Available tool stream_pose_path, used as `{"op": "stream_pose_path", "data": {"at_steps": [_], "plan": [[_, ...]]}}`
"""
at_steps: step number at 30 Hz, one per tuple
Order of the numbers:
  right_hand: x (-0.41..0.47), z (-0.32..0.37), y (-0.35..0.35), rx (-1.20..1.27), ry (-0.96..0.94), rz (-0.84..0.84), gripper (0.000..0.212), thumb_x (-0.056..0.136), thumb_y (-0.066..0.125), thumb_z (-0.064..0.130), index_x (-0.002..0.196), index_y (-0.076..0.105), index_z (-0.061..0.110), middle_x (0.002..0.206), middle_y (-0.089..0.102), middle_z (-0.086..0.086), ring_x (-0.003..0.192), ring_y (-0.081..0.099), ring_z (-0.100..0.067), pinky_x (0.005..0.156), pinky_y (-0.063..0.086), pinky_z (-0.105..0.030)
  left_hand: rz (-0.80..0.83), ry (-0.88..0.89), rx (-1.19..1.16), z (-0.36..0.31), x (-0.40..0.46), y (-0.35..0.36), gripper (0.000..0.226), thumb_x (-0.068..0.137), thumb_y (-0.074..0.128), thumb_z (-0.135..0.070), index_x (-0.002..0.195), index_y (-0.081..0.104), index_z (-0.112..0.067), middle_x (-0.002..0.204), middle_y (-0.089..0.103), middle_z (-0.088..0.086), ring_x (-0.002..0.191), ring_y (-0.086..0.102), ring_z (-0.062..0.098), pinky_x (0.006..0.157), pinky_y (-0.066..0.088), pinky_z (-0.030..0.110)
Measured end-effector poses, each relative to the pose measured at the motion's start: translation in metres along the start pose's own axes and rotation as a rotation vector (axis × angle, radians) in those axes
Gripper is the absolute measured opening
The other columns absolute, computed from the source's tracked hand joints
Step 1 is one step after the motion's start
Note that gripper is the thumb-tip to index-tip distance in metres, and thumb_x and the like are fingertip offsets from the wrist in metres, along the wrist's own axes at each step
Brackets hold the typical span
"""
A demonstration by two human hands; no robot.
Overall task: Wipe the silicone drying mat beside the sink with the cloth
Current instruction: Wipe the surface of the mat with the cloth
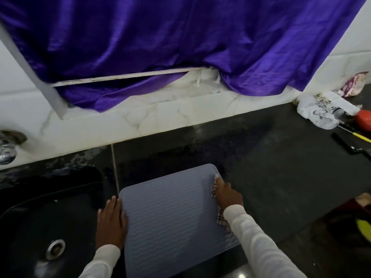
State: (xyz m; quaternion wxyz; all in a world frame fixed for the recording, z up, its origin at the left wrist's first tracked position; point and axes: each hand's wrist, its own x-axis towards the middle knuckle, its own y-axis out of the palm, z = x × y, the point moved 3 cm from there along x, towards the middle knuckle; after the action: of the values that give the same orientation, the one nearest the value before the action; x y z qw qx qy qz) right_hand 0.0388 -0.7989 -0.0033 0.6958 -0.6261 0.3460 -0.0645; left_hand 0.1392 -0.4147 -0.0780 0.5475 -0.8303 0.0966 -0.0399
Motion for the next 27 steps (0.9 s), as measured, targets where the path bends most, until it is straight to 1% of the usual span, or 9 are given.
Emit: {"op": "stream_pose_path", "data": {"at_steps": [2, 5, 10, 14, 17, 19, 21, 24, 27], "plan": [[0.008, -0.008, 0.000, 0.008, 0.011, -0.049, 0.056, 0.098, 0.029, 0.021, 0.151, 0.009, 0.027, 0.123, 0.048, -0.010, 0.099, 0.062, -0.034, 0.081, 0.049, -0.042, 0.008, -0.013, 0.009, 0.000, 0.000, 0.000, 0.052, 0.099, 0.028, -0.035, 0.145, 0.036, -0.013, 0.154, 0.031, 0.006, 0.143, 0.023, 0.021, 0.119, 0.009, 0.046], [0.017, -0.013, 0.004, -0.032, -0.003, -0.061, 0.060, 0.098, 0.030, 0.021, 0.151, 0.004, 0.030, 0.121, 0.048, -0.009, 0.097, 0.063, -0.032, 0.078, 0.049, -0.041, 0.008, -0.016, 0.027, -0.001, -0.002, -0.001, 0.058, 0.097, 0.019, -0.041, 0.147, 0.032, -0.014, 0.155, 0.028, 0.004, 0.144, 0.020, 0.019, 0.118, 0.005, 0.041], [0.022, -0.010, 0.008, -0.048, -0.016, -0.076, 0.062, 0.098, 0.032, 0.021, 0.152, 0.003, 0.030, 0.123, 0.046, -0.010, 0.097, 0.062, -0.031, 0.077, 0.049, -0.041, 0.009, -0.034, 0.010, -0.007, -0.003, -0.006, 0.050, 0.101, 0.033, -0.030, 0.148, 0.029, -0.015, 0.157, 0.024, 0.002, 0.145, 0.015, 0.016, 0.119, 0.004, 0.042], [0.020, -0.009, 0.005, -0.016, 0.008, -0.050, 0.060, 0.098, 0.030, 0.022, 0.151, 0.004, 0.030, 0.126, 0.046, -0.011, 0.101, 0.061, -0.031, 0.080, 0.048, -0.041, -0.001, 0.000, 0.024, -0.005, -0.005, -0.006, 0.055, 0.098, 0.021, -0.039, 0.148, 0.030, -0.015, 0.156, 0.025, 0.003, 0.145, 0.015, 0.017, 0.119, 0.003, 0.040], [0.012, -0.005, -0.002, 0.156, 0.069, -0.051, 0.051, 0.097, 0.030, 0.033, 0.146, 0.018, 0.026, 0.131, 0.049, -0.015, 0.109, 0.058, -0.037, 0.089, 0.046, -0.044, -0.012, 0.013, -0.008, -0.006, -0.006, -0.008, 0.060, 0.096, 0.016, -0.042, 0.148, 0.028, -0.015, 0.156, 0.024, 0.003, 0.145, 0.014, 0.017, 0.119, 0.003, 0.040], [-0.001, 0.007, -0.006, 0.276, 0.068, -0.075, 0.049, 0.098, 0.031, 0.040, 0.145, 0.025, 0.028, 0.132, 0.052, -0.014, 0.112, 0.057, -0.036, 0.093, 0.044, -0.044, -0.013, 0.006, -0.016, -0.006, -0.007, -0.010, 0.061, 0.096, 0.013, -0.043, 0.149, 0.023, -0.016, 0.157, 0.020, 0.002, 0.145, 0.010, 0.015, 0.119, 0.001, 0.038], [-0.025, 0.036, -0.006, 0.351, -0.034, -0.097, 0.047, 0.099, 0.033, 0.043, 0.144, 0.030, 0.031, 0.133, 0.055, -0.011, 0.110, 0.059, -0.034, 0.095, 0.045, -0.043, -0.015, -0.005, -0.016, -0.004, -0.009, -0.010, 0.059, 0.097, 0.014, -0.042, 0.150, 0.019, -0.017, 0.158, 0.016, 0.001, 0.146, 0.007, 0.015, 0.119, -0.002, 0.038], [-0.068, 0.097, 0.000, 0.349, -0.279, -0.098, 0.046, 0.097, 0.042, 0.038, 0.143, 0.035, 0.036, 0.132, 0.057, -0.005, 0.108, 0.061, -0.032, 0.091, 0.048, -0.040, -0.018, 0.001, -0.031, -0.004, -0.009, -0.010, 0.054, 0.101, 0.023, -0.036, 0.151, 0.020, -0.017, 0.159, 0.014, -0.001, 0.146, 0.008, 0.015, 0.119, -0.004, 0.037], [-0.105, 0.169, 0.019, 0.376, -0.488, -0.034, 0.050, 0.095, 0.043, 0.039, 0.144, 0.033, 0.039, 0.133, 0.055, -0.002, 0.111, 0.059, -0.030, 0.090, 0.048, -0.039, 0.015, 0.019, -0.053, -0.005, -0.007, -0.010, 0.052, 0.099, 0.027, -0.033, 0.148, 0.030, -0.013, 0.155, 0.026, 0.004, 0.143, 0.022, 0.021, 0.118, -0.005, 0.035]]}}
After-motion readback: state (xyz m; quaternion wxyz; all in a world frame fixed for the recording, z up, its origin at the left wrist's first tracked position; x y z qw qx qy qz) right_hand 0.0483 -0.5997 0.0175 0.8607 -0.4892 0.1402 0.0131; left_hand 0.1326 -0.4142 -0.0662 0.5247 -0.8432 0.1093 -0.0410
